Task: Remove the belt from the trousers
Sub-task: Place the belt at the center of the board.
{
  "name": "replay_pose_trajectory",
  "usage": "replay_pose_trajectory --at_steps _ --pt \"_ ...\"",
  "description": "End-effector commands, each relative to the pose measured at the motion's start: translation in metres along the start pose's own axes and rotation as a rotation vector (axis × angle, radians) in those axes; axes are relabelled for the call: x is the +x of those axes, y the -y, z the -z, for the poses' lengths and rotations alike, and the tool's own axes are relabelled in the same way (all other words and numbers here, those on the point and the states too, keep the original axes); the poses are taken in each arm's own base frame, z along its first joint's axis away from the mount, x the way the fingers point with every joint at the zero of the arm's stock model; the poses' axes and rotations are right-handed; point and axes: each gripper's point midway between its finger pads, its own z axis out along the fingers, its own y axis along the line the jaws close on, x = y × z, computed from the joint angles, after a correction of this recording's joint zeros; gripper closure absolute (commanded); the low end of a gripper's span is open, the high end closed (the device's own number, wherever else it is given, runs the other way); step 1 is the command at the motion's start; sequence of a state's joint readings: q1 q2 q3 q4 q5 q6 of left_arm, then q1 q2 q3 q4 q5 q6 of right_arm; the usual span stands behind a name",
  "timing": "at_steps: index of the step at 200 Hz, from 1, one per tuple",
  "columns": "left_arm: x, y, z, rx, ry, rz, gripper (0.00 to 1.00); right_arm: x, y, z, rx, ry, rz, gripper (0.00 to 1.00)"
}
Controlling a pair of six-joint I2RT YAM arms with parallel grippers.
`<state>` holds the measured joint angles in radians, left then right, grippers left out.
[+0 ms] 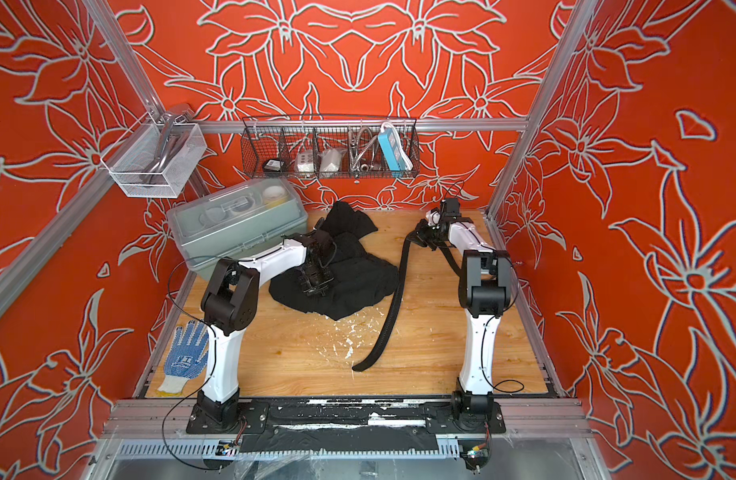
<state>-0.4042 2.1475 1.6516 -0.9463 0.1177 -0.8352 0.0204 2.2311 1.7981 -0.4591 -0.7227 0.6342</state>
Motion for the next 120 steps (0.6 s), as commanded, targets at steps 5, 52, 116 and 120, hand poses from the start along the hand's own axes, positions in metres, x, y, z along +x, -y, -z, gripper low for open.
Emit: replay_pose_trajectory --at_steps 5,52,116,120 --pt "0.0 -0.04 -0.011 -0.178 -0.022 -0.053 0.83 -0.013 -0.02 0.004 -0.024 0.044 0.075 1.0" --pt "-0.019 -0.006 0.055 0.004 0.151 -0.258 0.02 -0.017 -0.055 0.016 -0.101 0.031 0.136 0.82" --pt "-0.023 -0.005 0.142 0.088 0.259 -0.274 0.01 -0.001 -0.089 0.046 -0.047 0.039 0.265 0.39" --pt "-0.021 -0.005 0.15 0.105 0.269 -0.279 0.01 0.0 -0.09 0.051 -0.04 0.042 0.274 0.38"
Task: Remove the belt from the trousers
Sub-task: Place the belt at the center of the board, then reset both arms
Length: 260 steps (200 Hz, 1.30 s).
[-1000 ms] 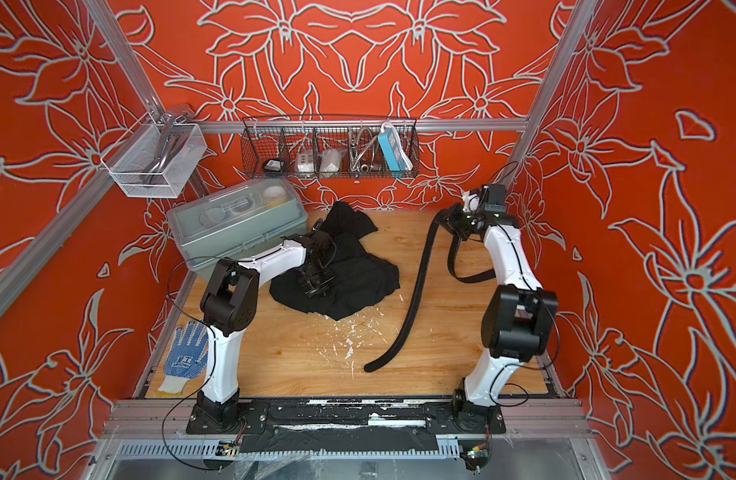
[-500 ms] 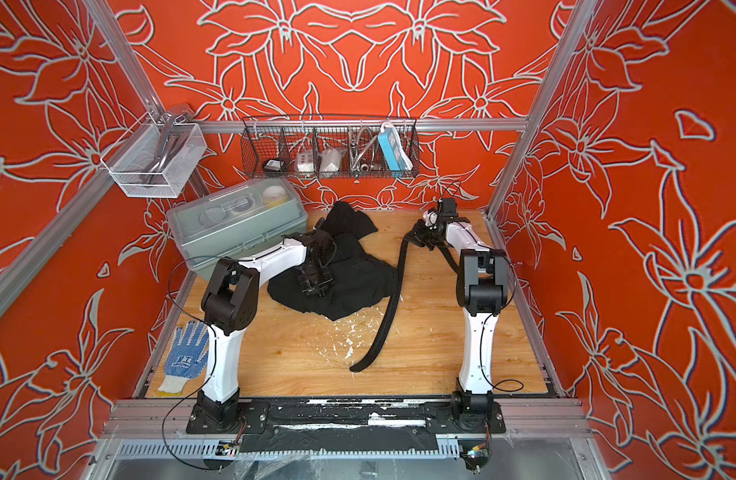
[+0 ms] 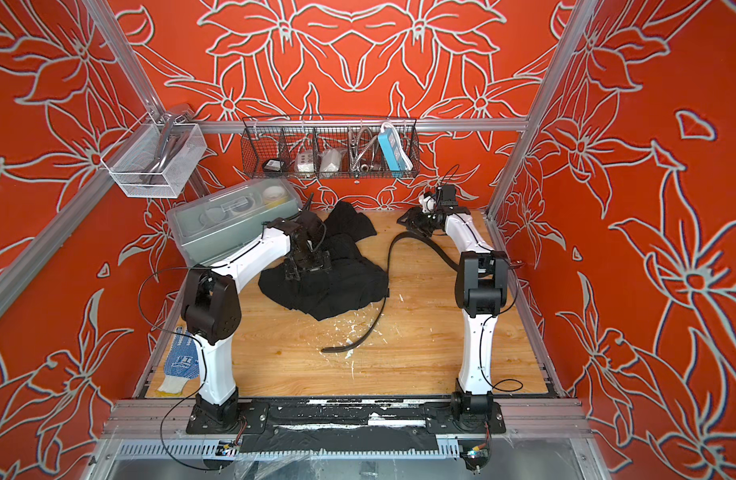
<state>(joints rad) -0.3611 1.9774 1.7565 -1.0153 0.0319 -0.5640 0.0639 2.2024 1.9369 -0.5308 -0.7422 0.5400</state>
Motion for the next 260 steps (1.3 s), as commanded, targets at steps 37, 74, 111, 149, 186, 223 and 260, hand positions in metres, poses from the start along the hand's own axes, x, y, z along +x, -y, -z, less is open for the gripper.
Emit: replay_pose_trajectory --at_steps 37,74,111,149,186,223,260 --pt "-0.02 0.014 0.135 0.248 0.292 -0.168 0.01 0.012 -0.065 0.087 0.076 0.055 0.218 0.22" --pt "-0.041 -0.026 0.182 0.168 0.818 -0.386 0.01 0.037 -0.073 0.141 0.19 0.137 0.371 0.14" --pt "-0.023 -0.114 0.161 -0.086 1.214 -0.378 0.01 0.084 -0.012 0.171 0.412 0.242 0.471 0.09" --pt "0.0 -0.182 0.103 -0.065 1.143 -0.112 0.01 0.106 0.054 0.212 0.723 0.603 0.588 0.0" --pt "-0.003 -0.182 0.064 -0.059 1.118 -0.155 0.01 0.136 0.097 0.201 0.821 0.627 0.7 0.0" --pt "-0.004 -0.192 0.043 -0.113 0.984 -0.117 0.01 0.148 0.107 0.167 0.681 0.634 0.665 0.0" --pt "0.008 -0.202 0.03 -0.112 1.061 -0.093 0.02 0.143 0.113 0.146 0.649 0.604 0.697 0.0"
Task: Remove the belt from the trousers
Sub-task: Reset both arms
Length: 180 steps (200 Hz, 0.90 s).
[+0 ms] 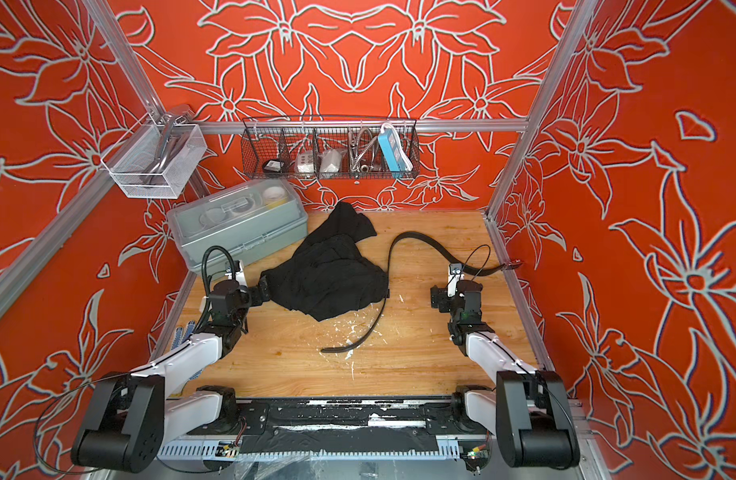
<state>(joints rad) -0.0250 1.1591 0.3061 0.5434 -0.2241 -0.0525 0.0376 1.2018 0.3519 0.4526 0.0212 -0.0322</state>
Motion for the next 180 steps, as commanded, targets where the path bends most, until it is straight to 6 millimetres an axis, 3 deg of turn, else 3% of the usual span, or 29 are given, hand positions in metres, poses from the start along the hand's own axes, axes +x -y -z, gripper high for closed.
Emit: replay_pose_trajectory --at_steps 1,18,29,39,50,180 --pt "0.0 -0.005 -0.002 -0.015 0.062 0.018 0.02 -0.021 -0.006 -0.009 -0.037 0.101 0.007 0.0" --pt "0.021 0.002 -0.017 0.026 0.032 0.003 0.02 -0.011 -0.003 -0.022 -0.011 0.09 0.004 0.0" --pt "0.019 0.009 -0.026 0.058 0.052 -0.017 0.02 -0.008 0.001 -0.029 0.013 0.102 -0.02 0.0" --pt "0.025 0.012 -0.021 0.08 0.004 -0.022 0.02 -0.003 0.005 -0.027 0.033 0.079 -0.024 0.0" --pt "0.023 0.014 -0.015 0.114 0.064 -0.02 0.02 -0.004 0.005 -0.027 0.039 0.091 -0.031 0.0" --pt "0.024 0.021 -0.02 0.153 0.016 -0.037 0.02 -0.003 0.002 -0.028 0.017 0.077 -0.016 0.0"
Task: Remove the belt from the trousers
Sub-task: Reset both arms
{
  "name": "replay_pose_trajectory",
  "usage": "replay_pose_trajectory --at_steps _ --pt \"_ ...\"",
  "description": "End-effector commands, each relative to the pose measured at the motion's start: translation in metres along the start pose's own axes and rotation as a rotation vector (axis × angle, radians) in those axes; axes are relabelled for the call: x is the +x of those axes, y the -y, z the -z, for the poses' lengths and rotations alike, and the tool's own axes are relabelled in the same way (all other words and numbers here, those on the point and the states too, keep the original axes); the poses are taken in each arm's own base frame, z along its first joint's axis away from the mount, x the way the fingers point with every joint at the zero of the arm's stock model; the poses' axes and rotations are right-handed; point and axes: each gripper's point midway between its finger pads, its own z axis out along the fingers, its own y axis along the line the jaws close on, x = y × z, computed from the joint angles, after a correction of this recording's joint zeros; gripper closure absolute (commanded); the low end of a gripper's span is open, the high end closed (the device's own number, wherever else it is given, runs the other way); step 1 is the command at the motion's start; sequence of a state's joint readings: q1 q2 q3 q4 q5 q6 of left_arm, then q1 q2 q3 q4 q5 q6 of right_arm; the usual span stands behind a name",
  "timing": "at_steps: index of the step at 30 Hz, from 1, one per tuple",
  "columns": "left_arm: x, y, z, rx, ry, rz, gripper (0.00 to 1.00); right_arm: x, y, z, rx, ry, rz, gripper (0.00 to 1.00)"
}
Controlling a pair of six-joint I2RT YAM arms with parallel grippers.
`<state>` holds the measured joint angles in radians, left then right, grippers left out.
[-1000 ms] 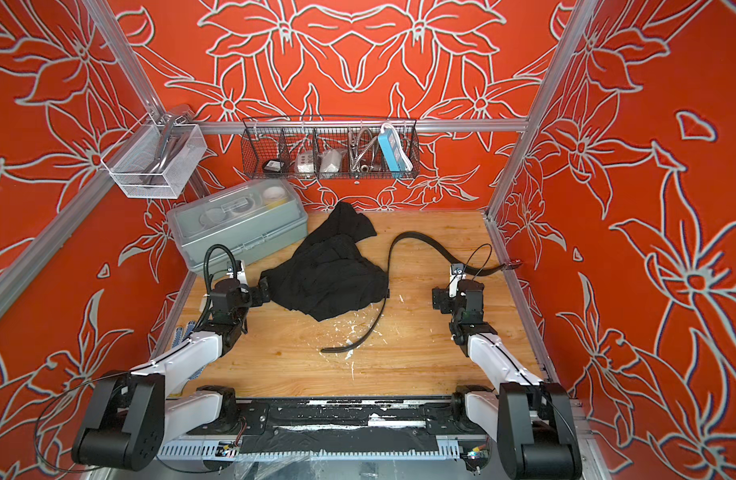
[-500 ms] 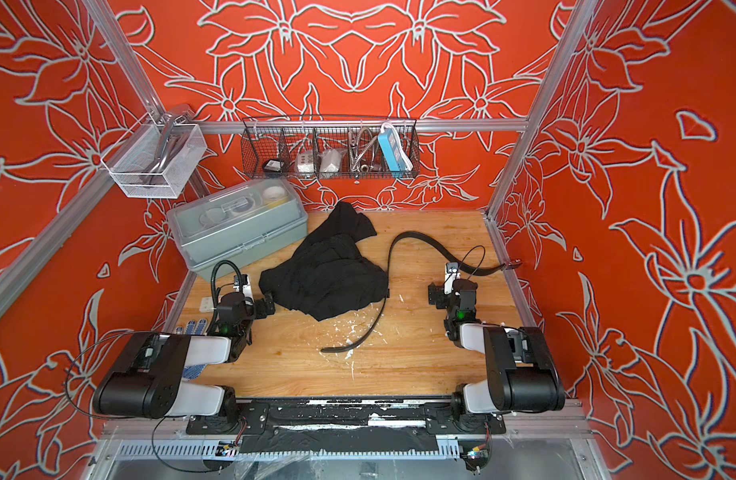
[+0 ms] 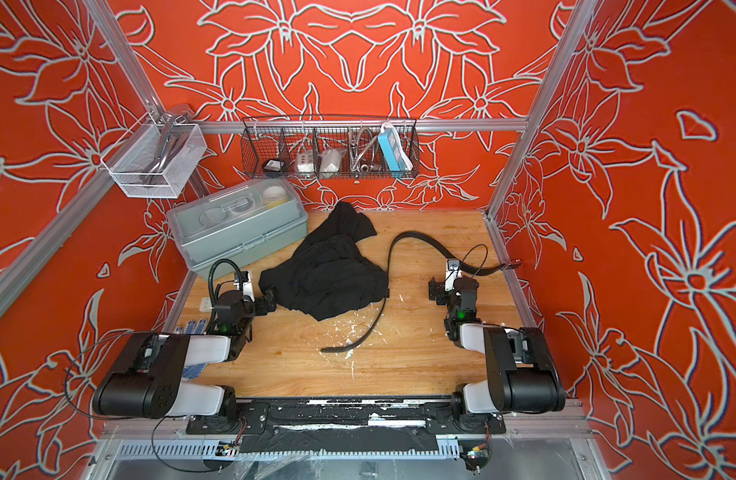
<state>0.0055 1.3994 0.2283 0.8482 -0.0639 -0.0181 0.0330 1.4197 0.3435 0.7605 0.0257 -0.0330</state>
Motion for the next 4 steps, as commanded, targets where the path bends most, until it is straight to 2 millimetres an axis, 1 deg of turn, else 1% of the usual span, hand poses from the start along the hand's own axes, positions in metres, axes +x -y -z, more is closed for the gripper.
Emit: replay_pose_trajectory --at_steps 1,4 --pt "-0.0156 0.0037 -0.0013 0.021 0.043 -0.016 0.02 -0.0002 0.0011 -0.0004 0.0 -0.001 -0.009 0.0" --pt "-0.0156 0.0019 -0.0069 0.007 0.011 -0.015 0.02 -0.0015 0.0014 0.0027 0.004 0.014 -0.005 0.0"
